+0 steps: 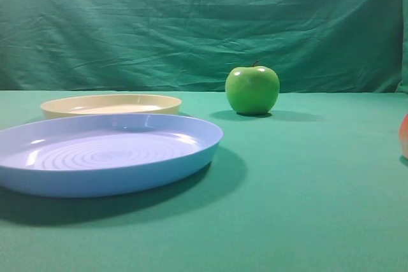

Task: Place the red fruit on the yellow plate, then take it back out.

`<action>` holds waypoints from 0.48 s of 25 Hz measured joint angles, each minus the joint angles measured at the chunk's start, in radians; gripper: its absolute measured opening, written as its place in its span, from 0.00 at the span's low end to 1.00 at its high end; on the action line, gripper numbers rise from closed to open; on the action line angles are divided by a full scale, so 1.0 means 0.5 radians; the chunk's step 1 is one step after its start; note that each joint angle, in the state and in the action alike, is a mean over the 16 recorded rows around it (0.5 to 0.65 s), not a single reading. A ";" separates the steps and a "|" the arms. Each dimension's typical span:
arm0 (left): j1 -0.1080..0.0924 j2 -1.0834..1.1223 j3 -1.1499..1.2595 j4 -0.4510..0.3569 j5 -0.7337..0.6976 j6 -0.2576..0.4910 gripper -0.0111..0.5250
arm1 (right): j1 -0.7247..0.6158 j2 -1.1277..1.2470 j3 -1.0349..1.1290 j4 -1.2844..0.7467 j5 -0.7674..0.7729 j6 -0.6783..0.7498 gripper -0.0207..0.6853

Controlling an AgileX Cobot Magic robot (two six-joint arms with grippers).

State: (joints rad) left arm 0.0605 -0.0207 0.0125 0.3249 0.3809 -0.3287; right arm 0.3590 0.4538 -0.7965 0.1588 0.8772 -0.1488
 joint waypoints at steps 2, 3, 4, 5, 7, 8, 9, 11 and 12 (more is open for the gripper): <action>0.000 0.000 0.000 0.000 0.000 0.000 0.02 | -0.029 -0.044 0.069 -0.074 -0.065 0.080 0.03; 0.000 0.000 0.000 0.000 0.000 0.000 0.02 | -0.048 -0.071 0.113 -0.108 -0.103 0.116 0.03; 0.000 0.000 0.000 0.000 0.000 0.000 0.02 | -0.070 -0.100 0.164 -0.139 -0.143 0.149 0.03; 0.000 0.000 0.000 0.000 0.000 0.000 0.02 | -0.095 -0.133 0.220 -0.166 -0.188 0.176 0.03; 0.000 0.000 0.000 0.000 0.000 0.000 0.02 | -0.150 -0.209 0.349 -0.208 -0.289 0.215 0.03; 0.000 0.000 0.000 0.000 0.000 0.000 0.02 | -0.182 -0.252 0.420 -0.223 -0.346 0.226 0.03; 0.000 0.000 0.000 0.000 0.000 0.000 0.02 | -0.215 -0.299 0.496 -0.233 -0.406 0.232 0.03; 0.000 0.000 0.000 0.000 0.000 0.000 0.02 | -0.287 -0.400 0.657 -0.247 -0.529 0.239 0.03; 0.000 0.000 0.000 0.000 0.000 0.000 0.02 | -0.325 -0.452 0.740 -0.250 -0.587 0.240 0.03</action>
State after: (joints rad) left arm 0.0605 -0.0207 0.0125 0.3249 0.3809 -0.3287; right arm 0.1966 0.2277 -0.4267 0.0336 0.5835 -0.0285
